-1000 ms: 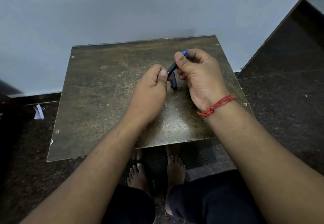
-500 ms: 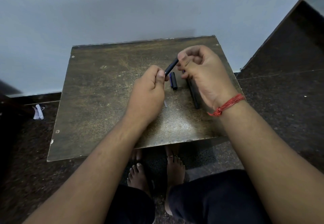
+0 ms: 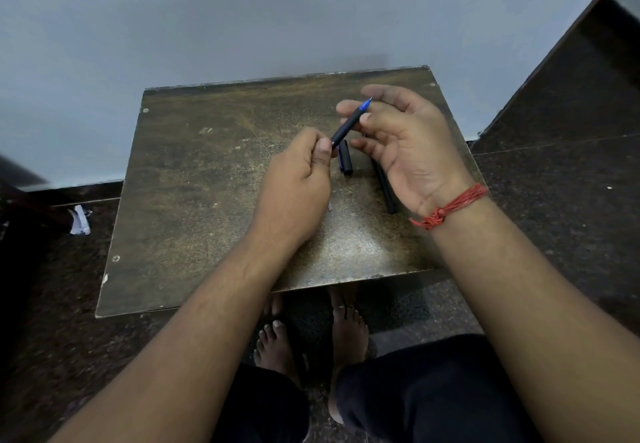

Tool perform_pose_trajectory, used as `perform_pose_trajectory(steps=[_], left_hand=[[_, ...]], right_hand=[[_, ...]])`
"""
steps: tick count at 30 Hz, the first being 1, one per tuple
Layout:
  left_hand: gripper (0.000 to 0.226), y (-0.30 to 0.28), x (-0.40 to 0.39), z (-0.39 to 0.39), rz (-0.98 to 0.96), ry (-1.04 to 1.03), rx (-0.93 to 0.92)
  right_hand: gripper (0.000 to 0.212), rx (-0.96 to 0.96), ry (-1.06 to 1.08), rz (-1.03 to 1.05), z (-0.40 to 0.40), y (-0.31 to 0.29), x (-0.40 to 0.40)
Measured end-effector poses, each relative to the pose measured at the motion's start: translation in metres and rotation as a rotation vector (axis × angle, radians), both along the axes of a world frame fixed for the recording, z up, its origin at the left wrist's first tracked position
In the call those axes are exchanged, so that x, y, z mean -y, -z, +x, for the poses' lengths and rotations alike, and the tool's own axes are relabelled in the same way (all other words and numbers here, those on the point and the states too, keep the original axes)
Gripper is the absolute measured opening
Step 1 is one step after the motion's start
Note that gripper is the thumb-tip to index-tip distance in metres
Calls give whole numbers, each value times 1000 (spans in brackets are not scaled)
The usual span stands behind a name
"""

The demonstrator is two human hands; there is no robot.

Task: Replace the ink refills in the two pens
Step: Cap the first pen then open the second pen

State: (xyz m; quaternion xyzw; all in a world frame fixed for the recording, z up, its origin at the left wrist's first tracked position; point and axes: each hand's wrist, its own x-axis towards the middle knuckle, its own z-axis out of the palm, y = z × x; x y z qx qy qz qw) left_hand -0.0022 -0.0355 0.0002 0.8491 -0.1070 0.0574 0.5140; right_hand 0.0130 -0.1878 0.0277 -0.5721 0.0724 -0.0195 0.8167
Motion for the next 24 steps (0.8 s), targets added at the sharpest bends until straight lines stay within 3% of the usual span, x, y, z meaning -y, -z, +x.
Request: perform_pose_trajectory(steps=[3, 7, 13, 18, 24], left_hand=[[26, 1, 0, 0, -2, -2, -1], [27, 2, 0, 1, -3, 1, 7], [28, 3, 0, 2, -3, 4, 6], [29, 2, 0, 1, -37, 1, 5], [29, 1, 0, 1, -20, 6, 9]], right_hand=[[19, -15, 35, -58, 1, 2, 0], [17, -5, 83, -308, 1, 8, -2], [7, 15, 64, -186, 1, 5, -3], [25, 12, 10, -35, -1, 0, -3], [14, 15, 70, -291, -2, 4, -10]])
